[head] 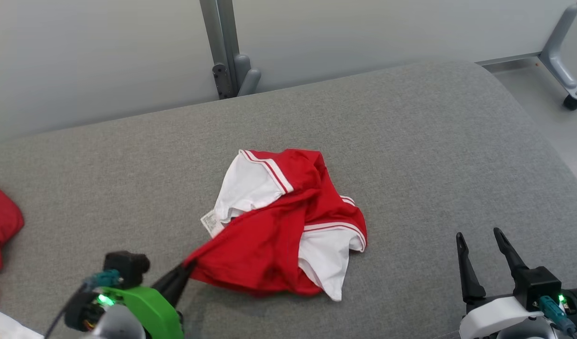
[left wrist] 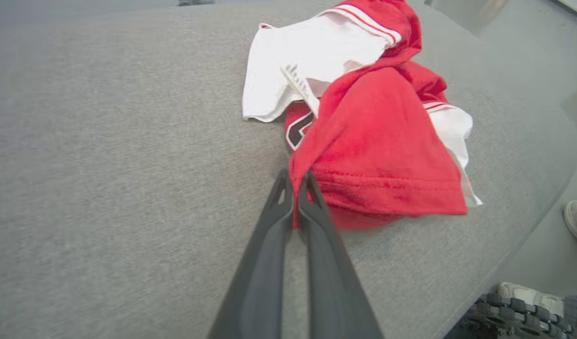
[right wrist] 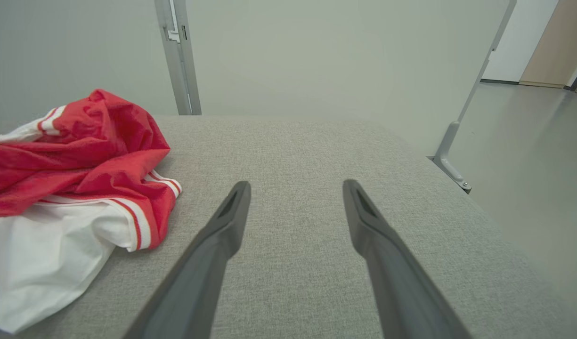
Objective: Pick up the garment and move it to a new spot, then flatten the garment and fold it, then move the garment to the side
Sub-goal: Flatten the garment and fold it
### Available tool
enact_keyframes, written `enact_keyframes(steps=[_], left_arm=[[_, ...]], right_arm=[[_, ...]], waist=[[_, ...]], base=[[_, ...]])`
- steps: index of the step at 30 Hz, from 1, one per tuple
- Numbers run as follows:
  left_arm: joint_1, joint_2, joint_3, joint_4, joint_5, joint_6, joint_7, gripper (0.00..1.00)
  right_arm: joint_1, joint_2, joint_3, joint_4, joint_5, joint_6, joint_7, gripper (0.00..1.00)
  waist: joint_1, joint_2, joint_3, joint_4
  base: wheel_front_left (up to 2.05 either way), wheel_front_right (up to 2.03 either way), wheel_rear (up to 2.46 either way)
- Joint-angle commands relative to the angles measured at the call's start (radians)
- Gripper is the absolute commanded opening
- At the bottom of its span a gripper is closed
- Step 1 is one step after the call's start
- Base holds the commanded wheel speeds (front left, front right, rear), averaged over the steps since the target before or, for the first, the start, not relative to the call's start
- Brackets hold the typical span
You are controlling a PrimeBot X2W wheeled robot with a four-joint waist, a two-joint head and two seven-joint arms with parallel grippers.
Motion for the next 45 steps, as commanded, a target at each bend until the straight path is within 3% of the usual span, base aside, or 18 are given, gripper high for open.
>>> enact_keyframes(steps=[1,8,14,18,23,27,37,45], left_arm=[[-0.031,0.048,0.024,-0.018,0.014,0.005,0.022,0.0],[-0.174,0.241,0.133,-0.03,0.04,0.011,0.109,0.0],[-0.314,0.3,0.173,0.011,0.104,0.026,0.067,0.0],[-0.342,0.297,0.166,0.065,0.129,0.039,0.053,0.0],[-0.261,0.285,0.131,0.134,0.095,0.028,0.1,0.0],[-0.191,0.275,0.119,0.145,0.089,0.037,0.079,0.0],[0.02,0.166,0.082,0.215,0.082,0.097,-0.05,0.0],[0.008,0.087,0.056,0.326,0.081,0.102,-0.135,0.0]], right_arm=[[0.007,-0.002,0.002,0.002,0.006,0.0,-0.003,1.0],[-0.017,-0.002,0.021,0.01,0.014,0.0,-0.003,1.0],[-0.025,-0.002,0.032,0.015,0.021,0.0,-0.003,1.0],[-0.02,-0.002,0.033,0.015,0.028,0.0,-0.003,1.0],[-0.002,-0.002,0.02,0.012,0.027,0.0,-0.003,1.0],[0.002,-0.002,0.012,0.007,0.026,0.0,-0.003,1.0],[0.008,-0.002,0.01,0.003,0.02,0.0,-0.003,1.0],[-0.006,-0.002,0.02,0.004,-0.001,0.0,-0.003,1.0]], waist=[[0.0,0.0,-0.002,0.004],[0.0,0.0,-0.002,0.004],[0.0,0.0,0.002,-0.01],[0.0,0.0,0.002,-0.025],[0.0,0.0,0.003,-0.036],[0.0,0.0,0.008,-0.036],[0.0,0.0,0.037,0.019],[0.0,0.0,0.053,0.077]], base=[[0.0,0.0,0.0],[0.0,0.0,0.0],[0.0,0.0,0.0],[0.0,0.0,0.0],[0.0,0.0,0.0],[0.0,0.0,0.0],[0.0,0.0,0.0],[0.0,0.0,0.0]])
